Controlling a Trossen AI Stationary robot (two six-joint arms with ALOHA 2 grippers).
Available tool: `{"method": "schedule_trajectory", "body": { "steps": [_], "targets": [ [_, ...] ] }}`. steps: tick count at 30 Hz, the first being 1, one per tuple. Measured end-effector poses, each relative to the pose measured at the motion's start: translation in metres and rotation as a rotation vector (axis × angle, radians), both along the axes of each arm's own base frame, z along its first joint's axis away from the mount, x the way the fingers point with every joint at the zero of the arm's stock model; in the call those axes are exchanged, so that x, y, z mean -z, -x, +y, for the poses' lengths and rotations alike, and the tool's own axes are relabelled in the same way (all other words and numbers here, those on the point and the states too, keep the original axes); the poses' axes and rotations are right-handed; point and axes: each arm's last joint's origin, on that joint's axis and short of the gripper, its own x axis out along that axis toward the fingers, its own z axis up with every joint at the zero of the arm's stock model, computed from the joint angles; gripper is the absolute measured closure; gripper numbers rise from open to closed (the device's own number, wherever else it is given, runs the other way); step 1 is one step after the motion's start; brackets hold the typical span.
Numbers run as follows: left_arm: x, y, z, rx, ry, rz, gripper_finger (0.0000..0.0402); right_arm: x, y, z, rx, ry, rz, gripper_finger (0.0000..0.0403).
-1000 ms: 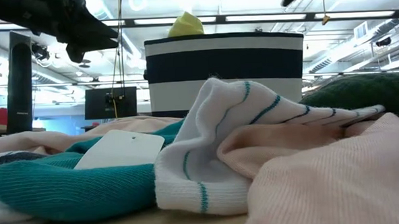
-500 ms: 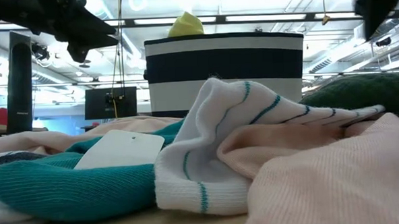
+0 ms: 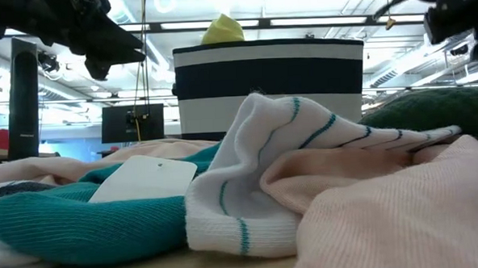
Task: Sort clothes
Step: Put the green shirt into the blue laundry bin
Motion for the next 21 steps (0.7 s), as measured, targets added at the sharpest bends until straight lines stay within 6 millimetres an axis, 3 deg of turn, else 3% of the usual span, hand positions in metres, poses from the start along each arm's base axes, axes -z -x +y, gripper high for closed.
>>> {"method": "schedule_trajectory", "body": {
  "steps": [8, 11, 15, 21],
  "targets": [
    [0.005, -0.008, -0.001, -0.002, 0.043, 0.018, 0.0245, 0.038, -0.001, 0.003, -0.043, -0.114, -0.055, 0.027],
    [0.006, -0.012, -0.001, 0.001, 0.042, 0.02, 0.0245, 0.047, 0.0, 0.003, -0.038, -0.133, -0.069, 0.0297],
    [0.008, -0.02, -0.002, 0.048, 0.025, 0.018, 0.0245, 0.047, 0.0, 0.003, -0.064, -0.131, -0.076, 0.0386],
    [0.01, -0.031, -0.006, 0.098, 0.019, -0.001, 0.0245, 0.027, 0.0, 0.0, -0.041, -0.079, -0.034, 0.0398]
  ]
}}
